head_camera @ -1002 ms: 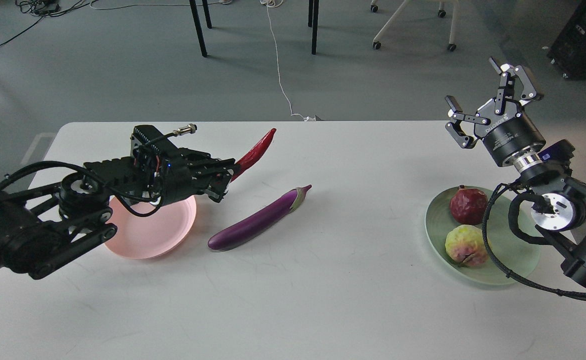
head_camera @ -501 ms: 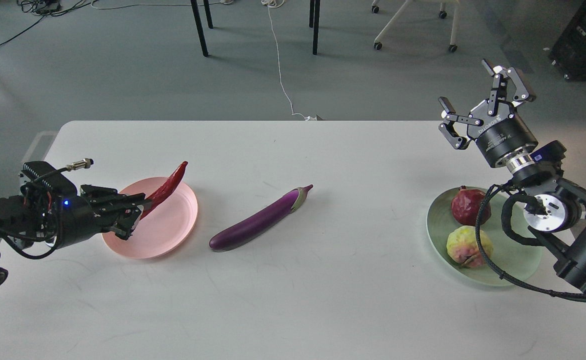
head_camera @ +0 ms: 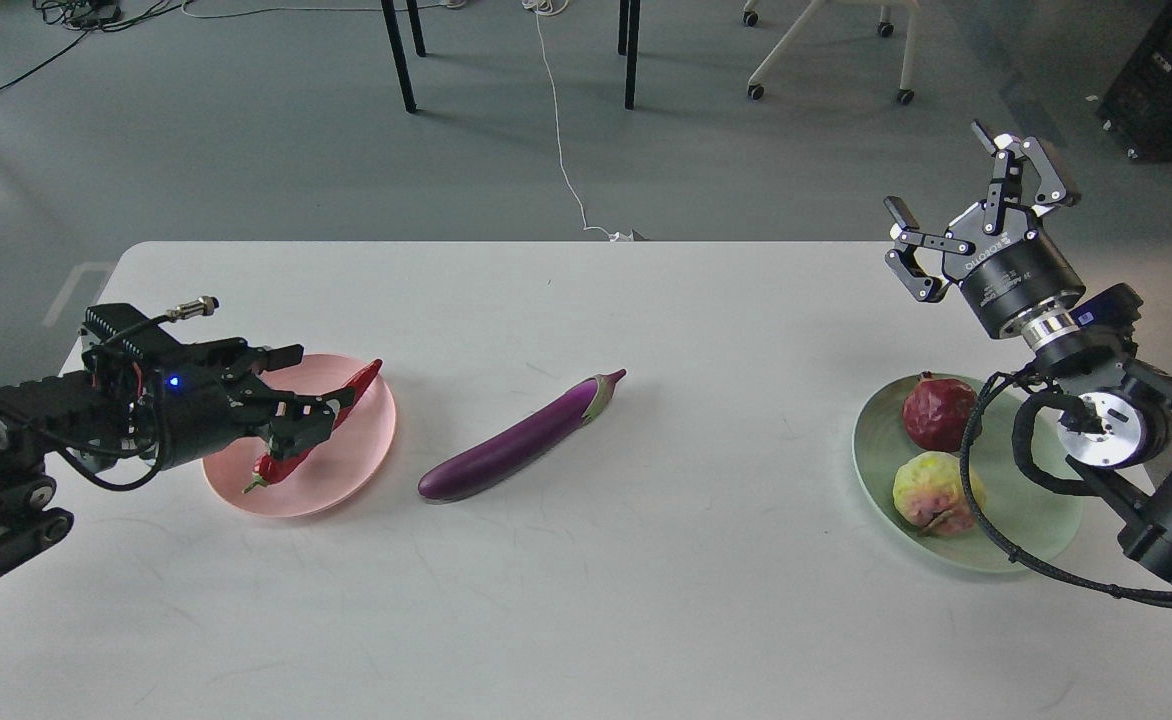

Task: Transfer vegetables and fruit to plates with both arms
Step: 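Lift the chili and lay it on the pink plate, then reach the left hand to the purple eggplant and grasp it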

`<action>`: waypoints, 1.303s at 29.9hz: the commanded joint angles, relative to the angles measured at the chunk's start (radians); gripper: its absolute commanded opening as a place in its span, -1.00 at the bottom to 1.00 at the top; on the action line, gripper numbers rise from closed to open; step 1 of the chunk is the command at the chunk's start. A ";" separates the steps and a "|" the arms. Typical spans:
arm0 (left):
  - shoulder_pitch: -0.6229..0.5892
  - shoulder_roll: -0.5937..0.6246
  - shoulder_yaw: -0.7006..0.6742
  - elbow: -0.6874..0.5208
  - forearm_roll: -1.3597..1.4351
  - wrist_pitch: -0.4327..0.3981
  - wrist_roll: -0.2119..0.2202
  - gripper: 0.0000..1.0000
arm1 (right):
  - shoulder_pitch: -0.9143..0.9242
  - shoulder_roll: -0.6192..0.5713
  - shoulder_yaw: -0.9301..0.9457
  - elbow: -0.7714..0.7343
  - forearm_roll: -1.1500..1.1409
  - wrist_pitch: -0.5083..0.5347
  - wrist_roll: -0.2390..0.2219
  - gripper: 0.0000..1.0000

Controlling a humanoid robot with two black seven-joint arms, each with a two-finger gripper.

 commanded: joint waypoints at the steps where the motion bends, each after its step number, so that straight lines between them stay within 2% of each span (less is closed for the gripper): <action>1: -0.074 -0.092 0.008 -0.014 0.004 -0.007 0.007 0.71 | -0.001 0.000 0.000 0.001 0.000 0.000 0.000 0.98; 7: -0.088 -0.306 0.025 -0.014 0.051 -0.013 0.010 0.67 | -0.001 -0.015 0.000 0.006 0.000 0.000 0.000 0.98; 10: -0.084 -0.361 0.065 0.004 0.122 -0.013 0.008 0.63 | -0.001 -0.023 -0.004 0.001 -0.002 0.005 0.000 0.98; 18: -0.062 -0.453 0.143 0.217 0.170 0.001 0.008 0.57 | 0.003 -0.052 -0.004 0.001 -0.003 0.009 0.000 0.98; 24: -0.061 -0.456 0.146 0.288 0.197 0.010 0.008 0.11 | 0.006 -0.047 -0.004 0.001 -0.003 0.008 0.000 0.98; 30: -0.056 -0.456 0.145 0.307 0.239 0.009 0.005 -0.59 | 0.015 -0.040 -0.004 -0.005 -0.003 0.005 0.000 0.98; 33: -0.061 -0.447 0.143 0.296 0.236 0.010 -0.001 -0.69 | 0.013 -0.040 -0.004 -0.005 -0.003 0.005 0.000 0.98; 36: -0.064 -0.441 0.139 0.288 0.234 0.012 -0.009 -0.69 | 0.015 -0.040 -0.004 -0.005 -0.003 0.003 0.000 0.98; 39: -0.068 -0.406 0.125 0.218 0.228 0.015 -0.010 -0.69 | 0.016 -0.040 -0.004 -0.005 -0.003 0.003 0.000 0.98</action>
